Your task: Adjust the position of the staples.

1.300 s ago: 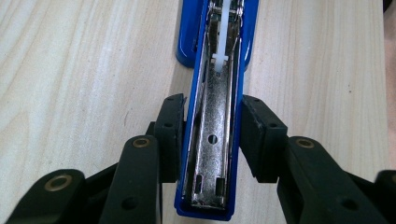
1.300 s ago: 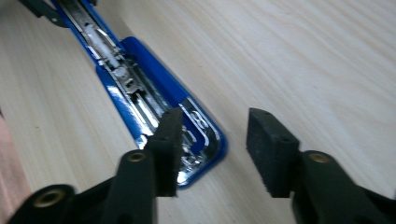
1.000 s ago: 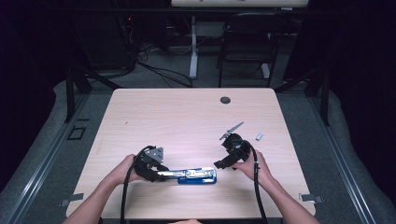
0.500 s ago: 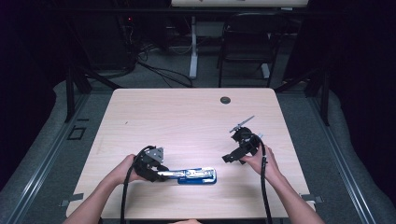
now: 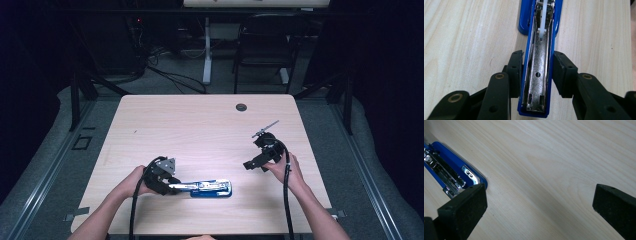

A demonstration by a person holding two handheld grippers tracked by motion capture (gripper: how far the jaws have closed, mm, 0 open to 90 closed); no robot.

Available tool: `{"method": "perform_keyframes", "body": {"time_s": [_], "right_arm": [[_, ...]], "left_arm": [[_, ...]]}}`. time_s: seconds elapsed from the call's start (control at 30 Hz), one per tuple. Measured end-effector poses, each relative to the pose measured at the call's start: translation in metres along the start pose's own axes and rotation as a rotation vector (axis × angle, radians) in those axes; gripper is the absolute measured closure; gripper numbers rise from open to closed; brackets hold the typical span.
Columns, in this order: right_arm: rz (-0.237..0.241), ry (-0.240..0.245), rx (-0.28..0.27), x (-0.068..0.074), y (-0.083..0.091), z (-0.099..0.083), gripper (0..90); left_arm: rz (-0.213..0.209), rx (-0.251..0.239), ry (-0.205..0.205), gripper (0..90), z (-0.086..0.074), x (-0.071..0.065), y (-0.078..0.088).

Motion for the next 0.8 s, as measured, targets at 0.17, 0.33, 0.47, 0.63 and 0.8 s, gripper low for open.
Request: {"method": "perform_keyframes", "body": {"time_s": [0.17, 0.33, 0.47, 0.63, 0.8], "right_arm": [[-0.010, -0.025, -0.020, -0.008, 0.003, 0.002, 0.0], [-0.008, -0.062, -0.032, -0.019, 0.005, 0.003, 0.0], [-0.028, -0.086, -0.034, -0.034, 0.011, 0.003, 0.0], [-0.054, -0.124, -0.045, -0.053, 0.014, 0.003, 0.0], [-0.081, -0.183, -0.057, -0.071, 0.013, 0.002, 0.0]], "left_arm": [[0.013, -0.009, 0.005, 62.3, 0.000, 0.000, -0.001], [0.013, -0.006, 0.006, 62.3, 0.000, 0.001, -0.002], [0.013, -0.002, 0.006, 62.3, 0.000, 0.001, -0.001], [0.009, -0.006, 0.007, 62.3, 0.000, 0.001, -0.002], [0.012, -0.001, 0.005, 62.3, 0.000, 0.001, -0.001]]}}
Point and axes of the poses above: each handheld gripper's, and its own axes: y roughly backward along the jaws, z roughly out of its top, x roughly to its left, the point moved 8 cm from there along -y, roughly forward along the jaws, and after that the axes turned 1 degree about -z, right-handed, at the moved point
